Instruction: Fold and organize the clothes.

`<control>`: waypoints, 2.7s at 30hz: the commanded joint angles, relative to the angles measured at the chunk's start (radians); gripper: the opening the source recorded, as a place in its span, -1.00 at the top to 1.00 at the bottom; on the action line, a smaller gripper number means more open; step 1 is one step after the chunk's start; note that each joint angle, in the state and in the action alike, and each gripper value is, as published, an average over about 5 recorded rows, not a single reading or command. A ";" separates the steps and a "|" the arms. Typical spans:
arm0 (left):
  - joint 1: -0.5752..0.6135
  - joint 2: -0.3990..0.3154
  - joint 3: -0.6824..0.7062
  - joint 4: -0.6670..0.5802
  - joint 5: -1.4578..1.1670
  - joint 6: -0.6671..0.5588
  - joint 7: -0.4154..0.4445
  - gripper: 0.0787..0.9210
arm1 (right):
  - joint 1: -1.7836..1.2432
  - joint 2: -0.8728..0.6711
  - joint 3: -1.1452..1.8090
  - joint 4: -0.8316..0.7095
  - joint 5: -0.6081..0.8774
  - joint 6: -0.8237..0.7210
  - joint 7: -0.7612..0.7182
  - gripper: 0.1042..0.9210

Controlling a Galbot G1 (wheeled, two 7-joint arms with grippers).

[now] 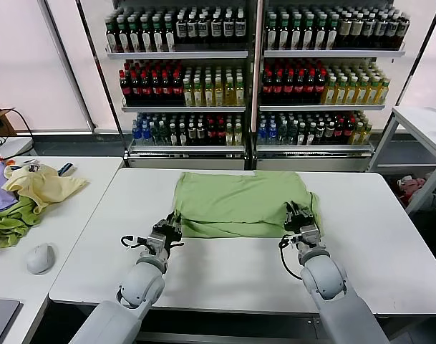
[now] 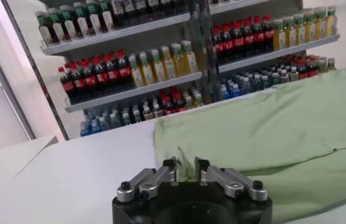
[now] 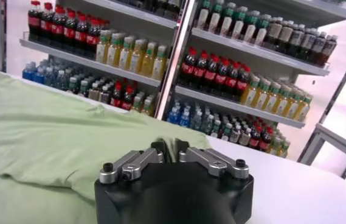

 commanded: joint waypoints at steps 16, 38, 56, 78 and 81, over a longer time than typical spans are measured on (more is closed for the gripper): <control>0.079 -0.010 -0.029 -0.035 -0.122 0.059 -0.029 -0.74 | -0.202 -0.023 0.175 0.100 0.162 -0.128 0.028 -0.73; 0.046 -0.021 -0.030 0.017 -0.171 0.046 -0.028 0.06 | -0.130 -0.040 0.115 0.002 0.241 -0.138 0.014 0.45; 0.313 0.019 -0.101 -0.313 -0.181 0.011 0.037 0.94 | -0.367 -0.062 0.222 0.287 0.248 -0.132 -0.003 0.92; 0.719 0.043 -0.268 -0.554 -0.091 0.070 0.095 0.94 | -0.798 -0.006 0.333 0.560 0.111 -0.100 -0.019 0.92; 0.716 0.049 -0.280 -0.554 -0.084 0.086 0.098 0.94 | -0.810 -0.002 0.336 0.571 0.101 -0.100 -0.017 0.91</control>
